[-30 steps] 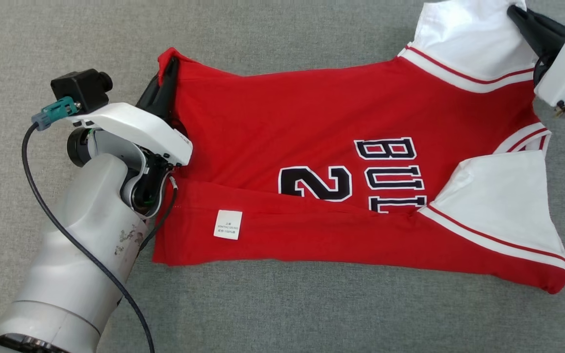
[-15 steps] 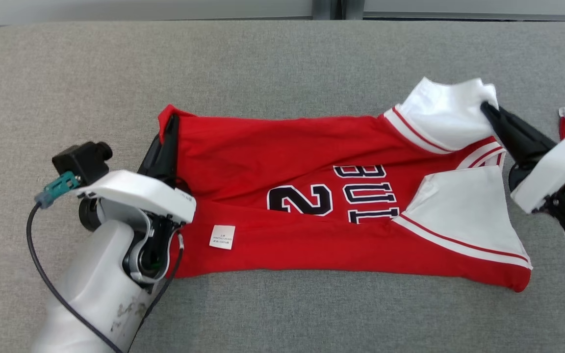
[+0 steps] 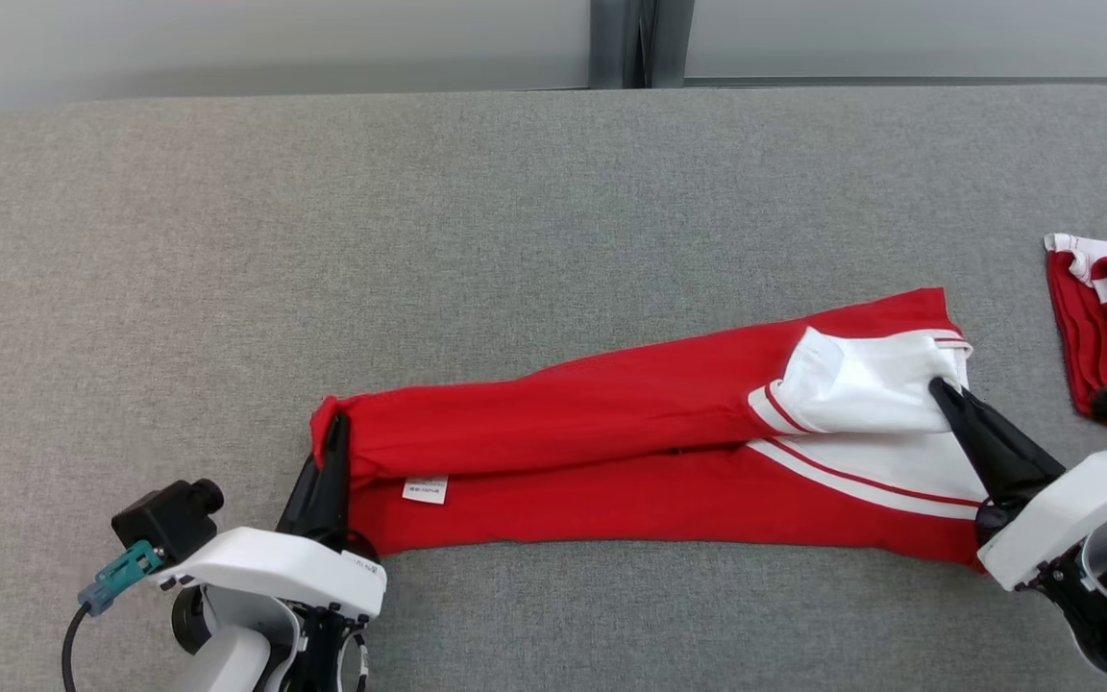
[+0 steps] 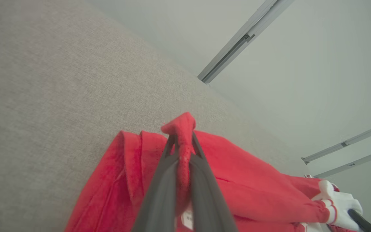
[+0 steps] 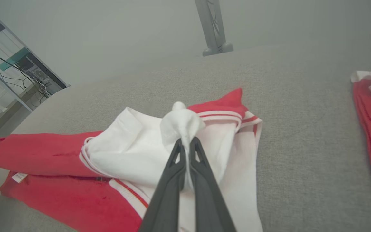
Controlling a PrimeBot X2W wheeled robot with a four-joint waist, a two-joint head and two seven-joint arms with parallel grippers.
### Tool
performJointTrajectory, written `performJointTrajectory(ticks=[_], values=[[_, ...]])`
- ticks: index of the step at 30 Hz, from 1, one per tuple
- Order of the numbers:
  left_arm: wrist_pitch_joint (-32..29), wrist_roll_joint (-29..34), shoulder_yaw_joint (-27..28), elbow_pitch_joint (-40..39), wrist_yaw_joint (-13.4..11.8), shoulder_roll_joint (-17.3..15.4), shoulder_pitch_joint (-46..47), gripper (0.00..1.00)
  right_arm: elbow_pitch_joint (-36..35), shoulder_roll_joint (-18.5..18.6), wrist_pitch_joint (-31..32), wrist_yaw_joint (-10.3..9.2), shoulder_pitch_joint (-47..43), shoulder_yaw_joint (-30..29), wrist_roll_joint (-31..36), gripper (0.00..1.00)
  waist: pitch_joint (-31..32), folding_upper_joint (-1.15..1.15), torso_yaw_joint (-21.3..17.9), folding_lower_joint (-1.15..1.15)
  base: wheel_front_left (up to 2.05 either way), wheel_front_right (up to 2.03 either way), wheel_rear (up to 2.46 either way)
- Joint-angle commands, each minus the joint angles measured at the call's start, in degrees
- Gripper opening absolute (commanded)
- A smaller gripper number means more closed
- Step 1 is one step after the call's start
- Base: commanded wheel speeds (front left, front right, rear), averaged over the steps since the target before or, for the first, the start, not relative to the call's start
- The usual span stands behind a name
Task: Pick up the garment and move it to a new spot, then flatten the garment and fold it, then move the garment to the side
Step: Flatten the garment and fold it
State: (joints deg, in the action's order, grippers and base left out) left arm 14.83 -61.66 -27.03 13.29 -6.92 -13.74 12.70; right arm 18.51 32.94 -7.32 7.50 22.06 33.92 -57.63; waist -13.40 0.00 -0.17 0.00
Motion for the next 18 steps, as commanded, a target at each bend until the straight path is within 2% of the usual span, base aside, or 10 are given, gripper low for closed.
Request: performJointTrajectory(ticks=[1,3,5,6,7,10,11,12,18], values=[[0.27,-0.40,0.28,0.12,-0.40,-0.17,-0.65,0.04,0.53,-0.39,-0.75,-0.01,-1.18,-0.49,0.45,0.00,0.11,0.00,-0.02,0.00,0.00,0.00,0.00],[0.19,-0.15,0.04,0.83,-0.62,-0.26,-1.19,0.16,1.28,-0.89,-1.39,-0.02,-1.97,-0.88,1.42,0.00,0.25,0.00,-0.13,0.00,0.00,0.00,0.00],[0.04,-0.29,-0.17,1.36,-0.48,-0.19,-1.55,0.58,1.85,-1.63,-1.75,-0.02,-2.89,-0.88,2.22,0.00,0.39,0.00,-0.28,0.00,0.00,0.00,0.00],[0.04,-0.29,-0.17,1.36,-0.48,-0.19,-1.55,0.58,1.85,-1.63,-1.75,-0.02,-2.89,-0.88,2.22,0.00,0.39,0.00,-0.28,0.00,0.00,0.00,0.00],[0.01,-0.16,-0.26,1.63,-0.59,-0.28,-1.71,1.00,2.02,-2.02,-2.04,-0.02,-3.21,-0.90,2.53,0.13,0.46,0.00,-0.35,0.00,0.00,0.00,0.00],[-0.24,-0.24,-0.44,2.29,-0.75,-0.46,-2.27,1.00,2.62,-3.04,-2.54,-0.02,-4.34,-0.81,3.40,0.53,0.73,0.00,-0.52,0.00,0.00,0.00,0.00],[-0.21,0.05,-0.47,2.46,-0.87,-0.63,-2.57,1.00,2.85,-3.30,-2.70,-0.02,-4.77,-0.86,3.48,0.85,0.87,0.00,-0.58,0.00,0.00,0.00,0.00],[-0.19,0.32,-0.53,2.57,-1.11,-0.78,-2.96,1.00,3.24,-3.58,-3.01,-0.02,-5.25,-1.11,3.62,1.00,0.96,0.00,-0.63,0.00,0.00,0.00,0.00],[0.23,3.97,-0.07,2.24,-3.02,-2.80,-5.86,1.00,4.36,-4.65,-4.78,-0.02,-8.60,-3.62,4.57,1.00,1.93,0.00,-0.89,0.00,0.00,0.00,0.00]])
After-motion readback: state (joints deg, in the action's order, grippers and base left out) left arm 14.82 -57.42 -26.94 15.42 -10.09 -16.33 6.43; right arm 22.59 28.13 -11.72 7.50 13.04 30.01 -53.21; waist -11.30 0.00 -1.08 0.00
